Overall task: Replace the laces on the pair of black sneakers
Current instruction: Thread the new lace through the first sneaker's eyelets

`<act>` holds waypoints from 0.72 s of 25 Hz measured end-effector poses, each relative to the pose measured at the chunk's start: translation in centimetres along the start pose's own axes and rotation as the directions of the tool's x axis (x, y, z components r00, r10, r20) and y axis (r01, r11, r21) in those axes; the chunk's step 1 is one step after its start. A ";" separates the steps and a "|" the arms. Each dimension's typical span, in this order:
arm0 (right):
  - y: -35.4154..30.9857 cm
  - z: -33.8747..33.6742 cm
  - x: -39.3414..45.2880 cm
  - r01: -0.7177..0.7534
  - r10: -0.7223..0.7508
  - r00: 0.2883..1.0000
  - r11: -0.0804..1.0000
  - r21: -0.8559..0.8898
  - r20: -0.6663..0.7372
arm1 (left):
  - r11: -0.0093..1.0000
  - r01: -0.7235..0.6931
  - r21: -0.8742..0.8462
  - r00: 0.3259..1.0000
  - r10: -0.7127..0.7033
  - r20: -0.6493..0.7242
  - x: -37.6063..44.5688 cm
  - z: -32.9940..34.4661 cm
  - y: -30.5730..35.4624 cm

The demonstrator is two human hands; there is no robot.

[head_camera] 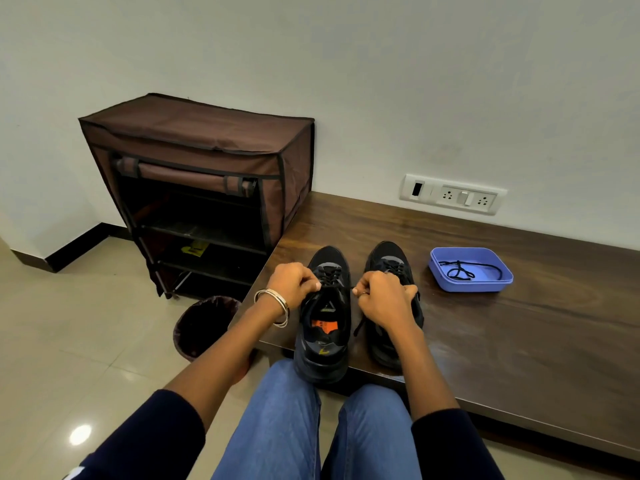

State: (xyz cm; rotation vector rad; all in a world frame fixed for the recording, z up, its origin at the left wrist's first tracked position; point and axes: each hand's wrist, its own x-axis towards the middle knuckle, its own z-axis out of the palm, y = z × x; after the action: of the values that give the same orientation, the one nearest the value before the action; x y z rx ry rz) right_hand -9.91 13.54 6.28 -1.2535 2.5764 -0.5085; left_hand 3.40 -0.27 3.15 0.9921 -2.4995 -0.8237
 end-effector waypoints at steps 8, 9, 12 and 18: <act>1.5 -0.5 0.4 0.086 -0.099 0.974 0.994 0.073 0.201 | 0.985 0.061 0.164 0.996 -0.049 -0.076 -1.8 0.2 -2.1; 1.5 -0.8 0.4 0.107 -0.150 0.965 0.974 0.199 0.216 | 0.996 0.032 -0.088 0.999 -0.036 -0.037 -1.6 -0.2 -2.2; 0.5 -0.2 0.0 0.101 -0.251 0.960 0.715 0.692 0.120 | 0.744 -0.008 -0.668 1.000 0.026 0.017 -1.0 0.2 -1.2; -1.5 3.1 0.8 -0.036 0.064 0.997 0.004 0.999 0.035 | 0.204 0.073 -0.976 0.962 -0.273 0.014 -0.6 3.3 1.8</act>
State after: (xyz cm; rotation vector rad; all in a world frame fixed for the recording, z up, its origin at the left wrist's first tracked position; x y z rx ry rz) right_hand -8.23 11.36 4.03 -0.4826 1.3193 -1.8966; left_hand 1.23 2.50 1.63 0.7360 -1.1359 -1.9335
